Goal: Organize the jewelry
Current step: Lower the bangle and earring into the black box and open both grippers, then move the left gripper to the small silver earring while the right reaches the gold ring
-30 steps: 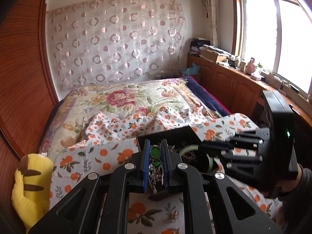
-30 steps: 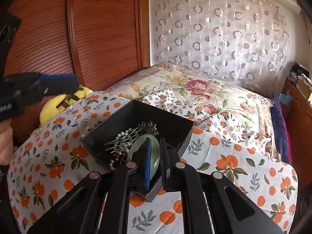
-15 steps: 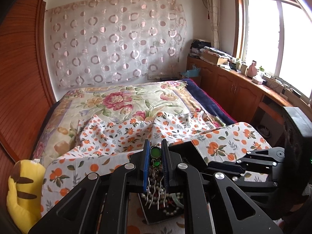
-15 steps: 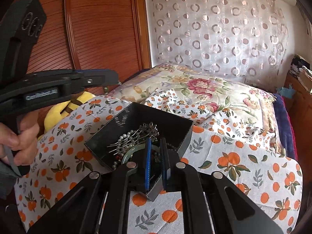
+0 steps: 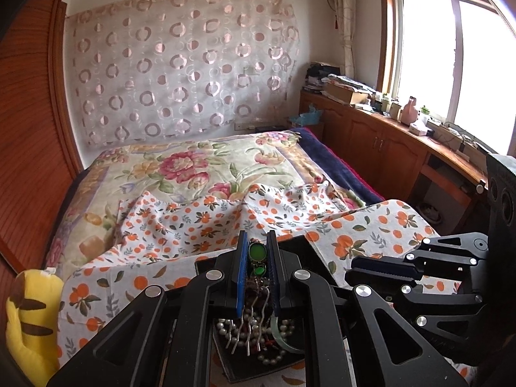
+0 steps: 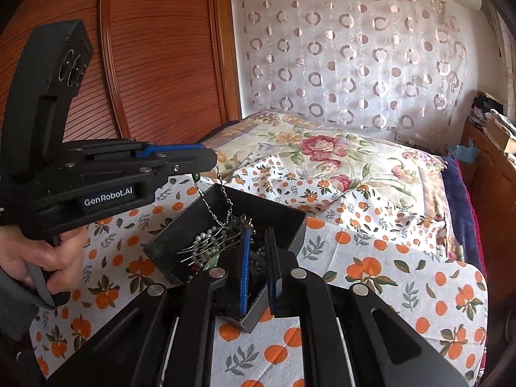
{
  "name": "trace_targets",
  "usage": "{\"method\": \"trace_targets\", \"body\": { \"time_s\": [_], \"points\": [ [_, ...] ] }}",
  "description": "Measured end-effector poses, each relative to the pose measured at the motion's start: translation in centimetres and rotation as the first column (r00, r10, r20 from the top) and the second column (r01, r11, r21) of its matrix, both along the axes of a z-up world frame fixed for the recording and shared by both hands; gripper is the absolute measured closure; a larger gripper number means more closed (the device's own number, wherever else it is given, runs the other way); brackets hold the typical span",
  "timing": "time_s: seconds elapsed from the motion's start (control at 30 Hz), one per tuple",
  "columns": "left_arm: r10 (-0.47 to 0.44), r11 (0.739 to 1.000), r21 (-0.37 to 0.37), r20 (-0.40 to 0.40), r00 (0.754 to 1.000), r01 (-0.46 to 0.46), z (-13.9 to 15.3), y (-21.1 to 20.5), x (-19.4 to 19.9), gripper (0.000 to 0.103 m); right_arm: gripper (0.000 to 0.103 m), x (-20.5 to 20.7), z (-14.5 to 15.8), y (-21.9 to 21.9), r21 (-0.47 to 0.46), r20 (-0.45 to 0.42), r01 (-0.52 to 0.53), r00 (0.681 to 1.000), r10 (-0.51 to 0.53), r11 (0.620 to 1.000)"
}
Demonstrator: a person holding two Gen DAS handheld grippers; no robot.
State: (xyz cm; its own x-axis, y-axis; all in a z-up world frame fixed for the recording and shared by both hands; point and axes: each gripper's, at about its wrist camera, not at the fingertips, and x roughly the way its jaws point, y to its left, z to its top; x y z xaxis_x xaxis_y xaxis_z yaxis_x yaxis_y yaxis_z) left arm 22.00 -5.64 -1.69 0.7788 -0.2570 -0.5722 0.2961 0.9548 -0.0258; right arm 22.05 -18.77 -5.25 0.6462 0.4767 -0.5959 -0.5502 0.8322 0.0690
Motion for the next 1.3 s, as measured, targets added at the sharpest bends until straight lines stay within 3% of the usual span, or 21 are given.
{"method": "trace_targets", "body": {
  "time_s": [0.13,0.23,0.53,0.97,1.1,1.3],
  "points": [
    [-0.005,1.000,0.002,0.004,1.000,0.005,0.2,0.1,-0.2,0.090,0.092,-0.4,0.0,0.0,-0.009,0.001,0.008,1.000,-0.008,1.000],
    [-0.006,1.000,-0.003,0.006,1.000,0.006,0.3,0.0,-0.5,0.077,0.092,-0.8,0.0,-0.3,-0.013,-0.001,0.015,1.000,-0.015,1.000],
    [-0.027,1.000,-0.003,-0.011,1.000,0.027,-0.4,0.8,-3.2,0.073,0.092,-3.6,-0.9,-2.7,-0.012,-0.026,0.054,0.998,-0.055,0.998],
    [-0.055,0.998,0.029,-0.103,0.993,0.059,-4.4,2.4,-8.0,0.073,0.092,-8.5,-4.6,-5.2,-0.074,-0.108,0.079,0.990,-0.087,0.994],
    [-0.062,0.997,0.044,-0.156,0.986,0.069,-6.3,2.7,-8.6,0.073,0.074,-9.8,-5.9,-5.5,-0.085,-0.135,0.084,0.986,-0.095,0.993],
    [-0.060,0.996,0.049,-0.199,0.978,0.071,-7.7,3.0,-8.7,0.073,0.074,-10.8,-7.8,-5.5,-0.109,-0.188,0.073,0.978,-0.093,0.991]
  ]
}}
